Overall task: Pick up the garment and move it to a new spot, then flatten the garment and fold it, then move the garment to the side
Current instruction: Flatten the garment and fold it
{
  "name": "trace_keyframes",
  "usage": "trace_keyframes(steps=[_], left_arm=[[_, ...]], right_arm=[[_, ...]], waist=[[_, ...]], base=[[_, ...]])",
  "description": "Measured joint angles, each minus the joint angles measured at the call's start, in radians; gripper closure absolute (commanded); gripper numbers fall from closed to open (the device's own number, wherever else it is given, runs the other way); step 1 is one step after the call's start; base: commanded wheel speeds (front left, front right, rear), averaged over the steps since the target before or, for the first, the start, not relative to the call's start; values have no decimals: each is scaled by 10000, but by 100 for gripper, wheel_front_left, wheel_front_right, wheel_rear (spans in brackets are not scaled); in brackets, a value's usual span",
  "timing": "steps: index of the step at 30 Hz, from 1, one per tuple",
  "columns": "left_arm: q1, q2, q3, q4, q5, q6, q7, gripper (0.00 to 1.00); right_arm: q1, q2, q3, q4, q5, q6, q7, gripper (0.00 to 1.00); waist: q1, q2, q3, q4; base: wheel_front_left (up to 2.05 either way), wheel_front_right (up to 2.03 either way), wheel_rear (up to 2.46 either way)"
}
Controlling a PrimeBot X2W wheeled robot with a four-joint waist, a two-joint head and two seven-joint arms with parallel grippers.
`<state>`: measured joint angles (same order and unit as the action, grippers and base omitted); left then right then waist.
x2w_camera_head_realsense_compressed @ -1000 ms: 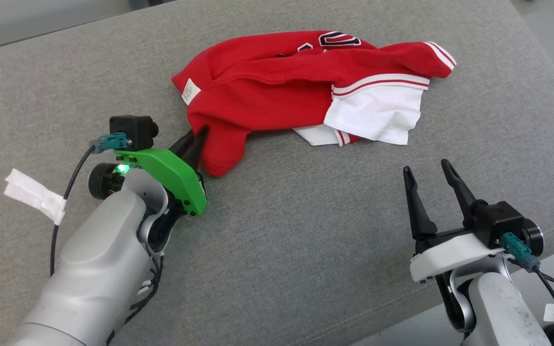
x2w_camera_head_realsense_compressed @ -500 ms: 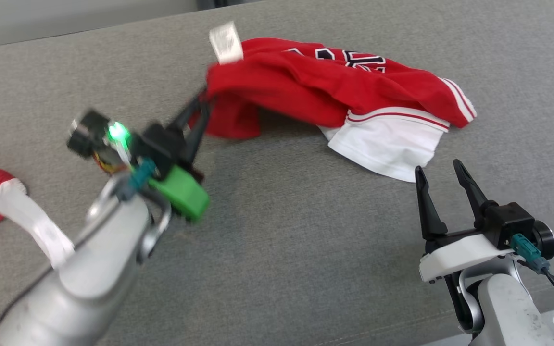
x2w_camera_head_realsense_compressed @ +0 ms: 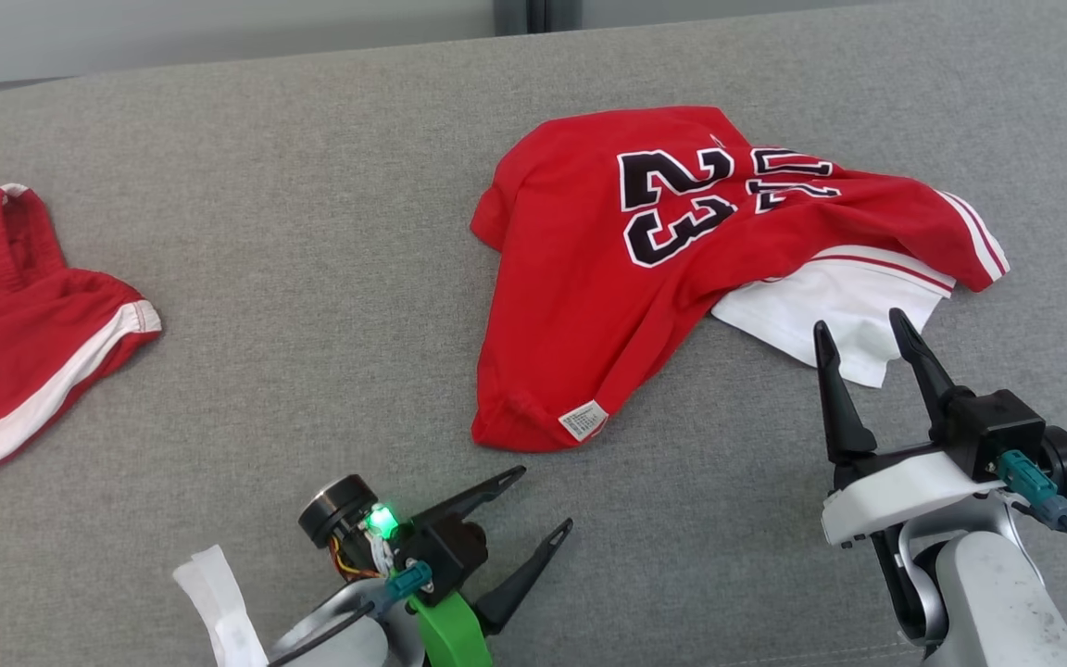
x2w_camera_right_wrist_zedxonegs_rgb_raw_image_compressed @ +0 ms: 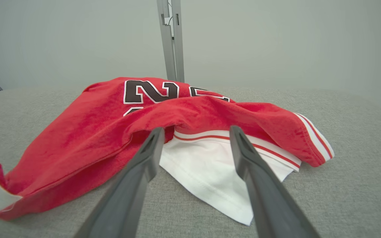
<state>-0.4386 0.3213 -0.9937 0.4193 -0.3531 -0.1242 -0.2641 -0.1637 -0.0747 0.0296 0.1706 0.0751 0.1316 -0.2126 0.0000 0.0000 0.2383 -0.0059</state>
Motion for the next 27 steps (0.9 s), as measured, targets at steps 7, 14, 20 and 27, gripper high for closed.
trace_keyframes(steps=[7,14,20,27], left_arm=[[26,280,1739,-566,-1448,305,0,0],[-806,-309,2721,798,-2767,756,1363,0],[-1835,-1333,2767,2380,-3931,284,2938,0],[-2595,-1689,2755,3992,-4414,203,3979,100]], right_arm=[[107,-21,61,-40,12,0,42,0],[158,-19,207,-46,35,0,86,0],[82,-8,399,-33,111,0,86,0],[45,10,334,-33,125,0,40,0]], waist=[[0,0,-229,-20],[0,0,-334,-360],[0,0,-287,-758],[0,0,-50,-1193]], base=[[0,0,0],[0,0,0],[0,0,0],[0,0,0]])
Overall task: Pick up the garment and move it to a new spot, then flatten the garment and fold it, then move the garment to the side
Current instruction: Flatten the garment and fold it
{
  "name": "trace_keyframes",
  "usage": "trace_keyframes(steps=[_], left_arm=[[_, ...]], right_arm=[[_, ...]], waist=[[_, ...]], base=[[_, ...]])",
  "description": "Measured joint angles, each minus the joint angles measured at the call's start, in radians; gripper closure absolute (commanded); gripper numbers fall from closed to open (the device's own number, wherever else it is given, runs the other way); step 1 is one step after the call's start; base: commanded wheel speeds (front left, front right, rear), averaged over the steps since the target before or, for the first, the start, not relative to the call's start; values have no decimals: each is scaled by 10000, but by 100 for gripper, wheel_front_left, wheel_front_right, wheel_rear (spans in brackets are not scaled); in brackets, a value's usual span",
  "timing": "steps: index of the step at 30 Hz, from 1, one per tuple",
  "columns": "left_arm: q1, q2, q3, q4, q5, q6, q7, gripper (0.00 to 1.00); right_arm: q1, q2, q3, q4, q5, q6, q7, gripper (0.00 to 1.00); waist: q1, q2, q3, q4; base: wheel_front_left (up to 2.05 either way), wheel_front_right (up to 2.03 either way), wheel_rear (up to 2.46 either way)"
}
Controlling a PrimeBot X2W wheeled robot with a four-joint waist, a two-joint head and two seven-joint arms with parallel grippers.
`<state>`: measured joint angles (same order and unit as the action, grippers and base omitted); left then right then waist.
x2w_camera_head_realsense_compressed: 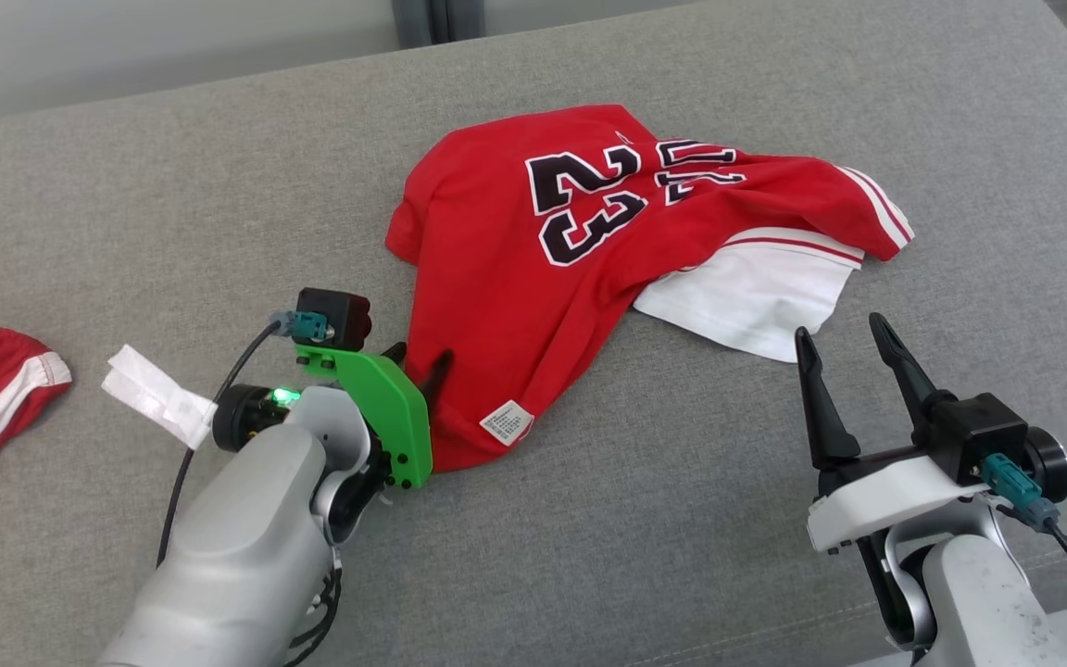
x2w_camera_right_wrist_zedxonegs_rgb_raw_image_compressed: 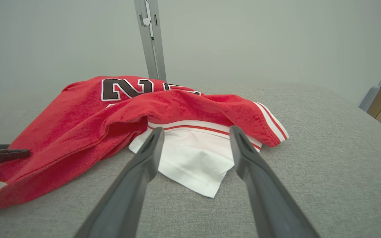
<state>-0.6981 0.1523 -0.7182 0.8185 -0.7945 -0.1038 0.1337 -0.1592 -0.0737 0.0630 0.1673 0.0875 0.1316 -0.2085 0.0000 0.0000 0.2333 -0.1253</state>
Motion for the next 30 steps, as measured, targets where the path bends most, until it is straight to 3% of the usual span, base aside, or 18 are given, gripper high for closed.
trace_keyframes(steps=[7,13,19,20,21,26,30], left_arm=[[-794,102,92,359,253,31,-1026,100],[-1638,589,174,341,1191,748,-2936,100],[-1991,922,115,865,1319,594,-3275,100],[-2056,955,136,1012,1319,593,-3285,89],[-2118,978,157,1158,1313,587,-3289,0],[-2206,844,403,1354,1177,522,-3707,0],[-1674,711,1051,679,966,412,-3921,0]], right_arm=[[-6,2,-267,-111,-19,0,-31,0],[-104,29,-199,-151,-44,0,-29,0],[-207,36,-44,-186,-48,0,4,0],[-241,36,-13,-201,-48,0,8,0],[-265,38,10,-221,-48,0,17,0],[-276,0,-61,-261,-48,0,44,0],[-250,-4,-198,-341,-54,0,50,0]], waist=[[0,0,284,13],[0,0,354,331],[0,0,528,443],[0,0,563,432],[0,0,596,413],[0,0,700,355],[0,0,687,423]], base=[[0,0,0],[0,0,0],[0,0,0],[0,0,0],[0,0,0],[0,0,0],[0,0,0]])
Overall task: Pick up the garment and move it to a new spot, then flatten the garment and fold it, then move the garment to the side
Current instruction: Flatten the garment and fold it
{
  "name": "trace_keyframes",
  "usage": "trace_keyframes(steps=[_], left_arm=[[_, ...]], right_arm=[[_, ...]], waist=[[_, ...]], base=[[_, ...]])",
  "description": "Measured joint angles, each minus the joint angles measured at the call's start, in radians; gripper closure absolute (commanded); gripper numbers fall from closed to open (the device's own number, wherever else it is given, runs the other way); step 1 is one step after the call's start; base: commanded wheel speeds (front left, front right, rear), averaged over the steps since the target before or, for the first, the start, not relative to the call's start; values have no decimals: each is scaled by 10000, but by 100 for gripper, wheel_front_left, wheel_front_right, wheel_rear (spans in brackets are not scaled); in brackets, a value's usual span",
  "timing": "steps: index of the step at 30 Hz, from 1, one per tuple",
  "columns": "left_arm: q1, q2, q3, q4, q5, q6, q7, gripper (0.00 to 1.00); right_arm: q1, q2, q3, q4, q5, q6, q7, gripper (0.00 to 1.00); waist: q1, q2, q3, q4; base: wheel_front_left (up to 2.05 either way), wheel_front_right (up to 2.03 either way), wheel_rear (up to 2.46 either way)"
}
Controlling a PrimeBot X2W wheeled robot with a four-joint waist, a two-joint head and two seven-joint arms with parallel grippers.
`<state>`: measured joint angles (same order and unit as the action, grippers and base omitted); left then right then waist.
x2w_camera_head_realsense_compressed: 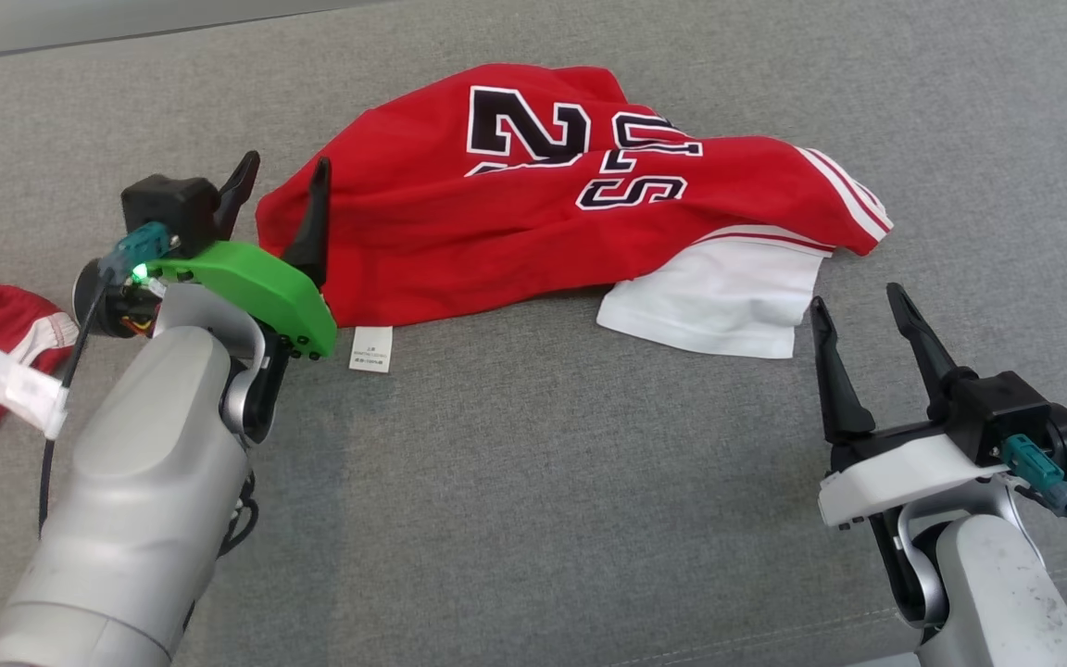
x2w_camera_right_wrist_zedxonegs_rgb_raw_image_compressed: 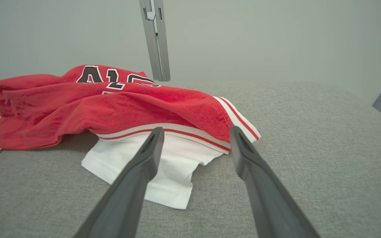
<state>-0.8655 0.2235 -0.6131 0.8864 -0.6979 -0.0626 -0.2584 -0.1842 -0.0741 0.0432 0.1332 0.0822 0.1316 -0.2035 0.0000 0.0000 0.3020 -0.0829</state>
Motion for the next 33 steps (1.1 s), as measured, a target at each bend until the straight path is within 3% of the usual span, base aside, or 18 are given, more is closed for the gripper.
trace_keyframes(steps=[8,15,22,33], left_arm=[[3362,-253,3250,-4893,1212,-79,-58,0],[6258,-903,4974,-7217,2514,-431,-56,0],[8204,-1340,6132,-8456,3312,-577,-58,0],[9378,-1513,6426,-8335,3691,-646,-58,0]], right_arm=[[121,-10,-132,-132,-65,0,240,0],[258,2,-90,48,35,0,623,0],[596,12,-161,247,69,0,403,0],[1020,-50,-46,445,222,0,-96,0]], waist=[[0,0,-194,376],[0,0,-689,625],[0,0,-1332,891],[0,0,-2286,1314]], base=[[0,0,0],[0,0,0],[0,0,0],[0,0,0]])
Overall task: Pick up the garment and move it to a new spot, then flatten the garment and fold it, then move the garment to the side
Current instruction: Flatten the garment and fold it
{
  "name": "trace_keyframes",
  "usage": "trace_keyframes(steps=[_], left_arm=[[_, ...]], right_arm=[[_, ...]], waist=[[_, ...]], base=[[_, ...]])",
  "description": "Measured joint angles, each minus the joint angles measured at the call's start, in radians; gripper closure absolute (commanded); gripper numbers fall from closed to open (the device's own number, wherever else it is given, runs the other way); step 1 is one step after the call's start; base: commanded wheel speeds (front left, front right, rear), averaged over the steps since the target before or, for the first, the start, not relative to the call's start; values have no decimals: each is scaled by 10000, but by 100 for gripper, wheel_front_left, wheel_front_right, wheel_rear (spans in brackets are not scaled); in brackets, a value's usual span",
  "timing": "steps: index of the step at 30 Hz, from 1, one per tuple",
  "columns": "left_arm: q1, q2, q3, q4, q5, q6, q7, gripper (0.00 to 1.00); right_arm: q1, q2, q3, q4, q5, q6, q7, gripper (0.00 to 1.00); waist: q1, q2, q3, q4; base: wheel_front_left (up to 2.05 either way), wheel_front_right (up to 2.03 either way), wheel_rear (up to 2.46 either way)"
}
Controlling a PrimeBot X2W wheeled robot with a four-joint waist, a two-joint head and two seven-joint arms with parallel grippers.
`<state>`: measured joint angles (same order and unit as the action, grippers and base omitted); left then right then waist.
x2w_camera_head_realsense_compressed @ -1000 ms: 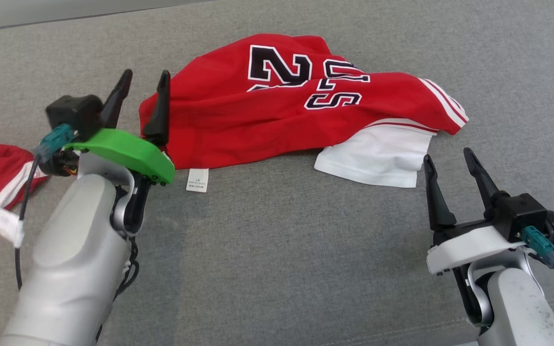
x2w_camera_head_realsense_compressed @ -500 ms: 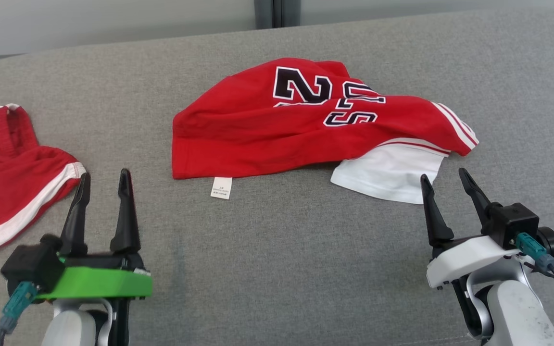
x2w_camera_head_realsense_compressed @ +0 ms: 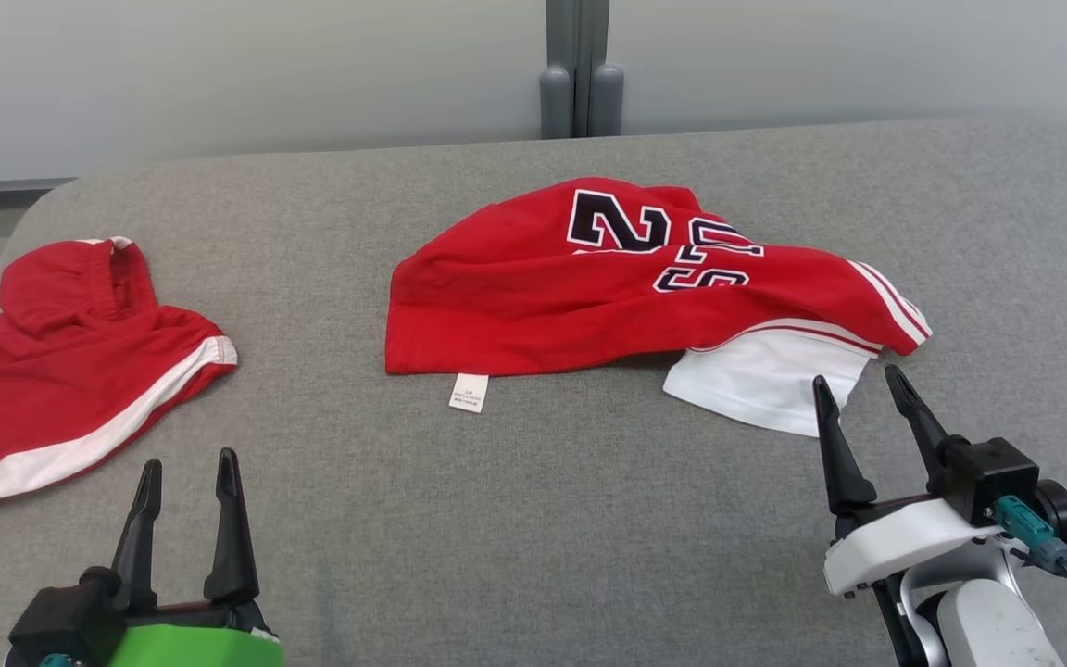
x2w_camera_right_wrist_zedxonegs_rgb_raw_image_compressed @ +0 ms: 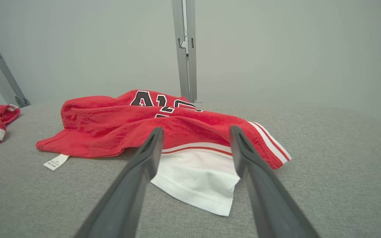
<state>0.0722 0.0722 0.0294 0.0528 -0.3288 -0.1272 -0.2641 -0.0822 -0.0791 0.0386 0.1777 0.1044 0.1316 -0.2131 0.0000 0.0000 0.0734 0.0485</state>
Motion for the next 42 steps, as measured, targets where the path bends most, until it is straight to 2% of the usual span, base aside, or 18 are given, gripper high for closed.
trace_keyframes(steps=[6,26,29,33,37,42], left_arm=[[91,-2,-67,150,117,-2,0,0],[17,184,-462,560,-44,-4,-2,0],[-614,284,-934,1358,-499,-4,420,0],[-2271,408,-1605,2773,-1024,-4,1329,0],[-3866,370,-1778,4581,-1335,-13,1875,0],[-5475,230,-1852,6295,-1394,127,2021,0]], right_arm=[[160,12,-2,10,54,0,-44,0],[71,198,86,205,88,0,84,0],[-265,198,188,523,198,0,692,0],[-1068,228,56,1160,307,0,1588,0],[-1902,268,-424,2077,96,0,2504,0],[-2840,290,-374,3062,276,0,2790,0]], waist=[[0,0,-271,49],[0,0,-16,-212],[0,0,146,-259],[0,0,467,-323],[0,0,866,-450],[0,0,1431,-685]], base=[[0,0,0],[0,0,0],[0,0,0],[0,0,0],[0,0,0],[0,0,0]])
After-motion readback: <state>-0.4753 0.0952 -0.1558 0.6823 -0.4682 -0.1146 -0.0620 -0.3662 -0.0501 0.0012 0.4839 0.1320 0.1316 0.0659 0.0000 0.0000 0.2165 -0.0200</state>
